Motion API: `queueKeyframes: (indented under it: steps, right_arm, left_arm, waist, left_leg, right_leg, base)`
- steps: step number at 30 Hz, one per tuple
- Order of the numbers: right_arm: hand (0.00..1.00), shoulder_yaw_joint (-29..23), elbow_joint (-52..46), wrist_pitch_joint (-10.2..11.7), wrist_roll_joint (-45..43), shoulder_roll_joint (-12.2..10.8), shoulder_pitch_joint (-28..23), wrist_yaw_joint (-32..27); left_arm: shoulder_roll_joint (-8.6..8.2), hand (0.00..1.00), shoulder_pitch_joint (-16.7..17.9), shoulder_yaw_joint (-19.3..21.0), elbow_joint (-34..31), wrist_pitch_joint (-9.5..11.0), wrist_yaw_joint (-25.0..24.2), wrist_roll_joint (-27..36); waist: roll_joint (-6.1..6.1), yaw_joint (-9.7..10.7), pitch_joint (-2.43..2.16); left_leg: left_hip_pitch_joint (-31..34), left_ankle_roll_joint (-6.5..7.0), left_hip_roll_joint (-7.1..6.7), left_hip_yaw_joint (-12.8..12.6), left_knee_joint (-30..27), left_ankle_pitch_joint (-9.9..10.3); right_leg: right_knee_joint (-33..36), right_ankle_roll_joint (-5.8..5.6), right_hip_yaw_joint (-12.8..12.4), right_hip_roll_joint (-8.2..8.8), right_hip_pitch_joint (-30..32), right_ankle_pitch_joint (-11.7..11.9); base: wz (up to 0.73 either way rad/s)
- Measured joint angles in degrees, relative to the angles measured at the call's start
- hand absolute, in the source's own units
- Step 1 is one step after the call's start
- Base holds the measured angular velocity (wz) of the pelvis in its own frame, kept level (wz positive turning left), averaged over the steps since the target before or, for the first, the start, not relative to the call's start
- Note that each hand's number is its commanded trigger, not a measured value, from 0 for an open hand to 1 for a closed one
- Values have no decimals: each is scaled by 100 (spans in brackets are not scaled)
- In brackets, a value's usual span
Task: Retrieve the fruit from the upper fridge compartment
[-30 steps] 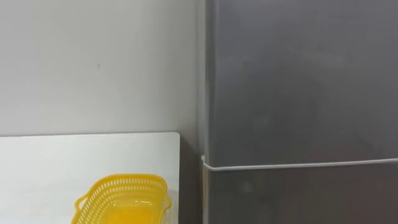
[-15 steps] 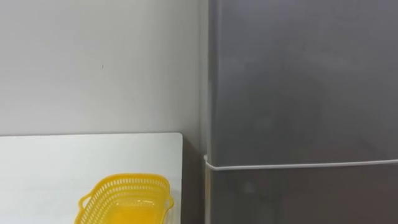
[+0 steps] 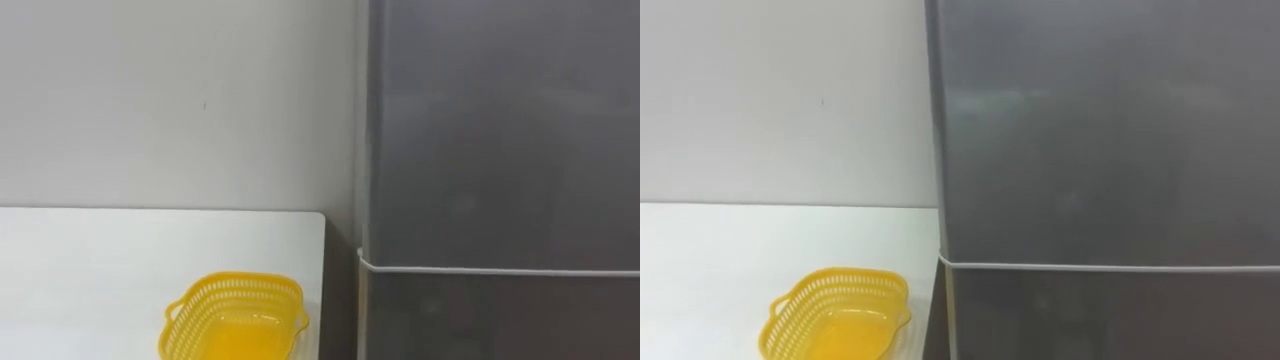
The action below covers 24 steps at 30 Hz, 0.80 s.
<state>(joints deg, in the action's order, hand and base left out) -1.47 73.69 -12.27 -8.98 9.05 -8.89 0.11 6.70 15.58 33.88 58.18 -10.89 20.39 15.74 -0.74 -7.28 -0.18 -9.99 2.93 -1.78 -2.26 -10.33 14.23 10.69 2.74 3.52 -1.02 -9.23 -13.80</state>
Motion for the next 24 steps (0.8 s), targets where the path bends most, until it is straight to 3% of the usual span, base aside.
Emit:
queueKeyframes:
  steps: [3, 6, 10, 14, 15, 24]
  right_arm:
    - [0, -94, -11, 96, -3, 0, 12, -12]
    - [0, -130, -49, 144, 1, 7, 1, -20]
    - [0, -261, -121, 298, -7, 34, -2, -120]
    - [0, -271, -289, 499, -69, 68, -5, -130]
    - [0, -272, -402, 523, -54, 65, -32, -118]
    - [0, -432, -670, 831, -239, 40, -112, -59]
  left_arm:
    - [4, 0, -68, 203, -194, 162, 505, 405]
    - [8, 0, -88, 243, -681, 195, 912, 616]
    - [12, 0, -225, 239, -1766, 466, 1695, 739]
    - [34, 0, -346, 175, -2938, 877, 2293, 735]
    - [43, 0, -404, 184, -3277, 892, 2417, 738]
    - [104, 0, -502, 33, -5901, 1338, 2634, 591]
  waist:
    - [-22, -50, -4]
    - [-30, -66, -10]
    - [-48, -62, -21]
    - [-53, 19, -25]
    - [-50, 28, -28]
    - [-3, 172, 5]
  left_leg:
    - [15, 0, 1, 8, -9, 0]
    - [33, 0, 2, 46, -4, 0]
    - [62, -2, -4, 112, 6, 1]
    - [106, -2, -10, 118, -2, 0]
    - [134, -2, -12, 119, -11, 0]
    - [143, -1, -4, 95, -31, -2]
  right_leg:
    - [3, 1, 23, 0, 0, 2]
    - [13, 3, 36, -7, 22, 0]
    - [-4, 6, 97, -7, 22, 3]
    - [2, 9, 119, -4, 44, 11]
    - [2, 9, 116, -5, 68, 11]
    - [-3, 12, 121, -2, 107, 24]
  base:
    - [2]
    - [6]
    - [7]
    - [0]
    - [0]
    - [-1]
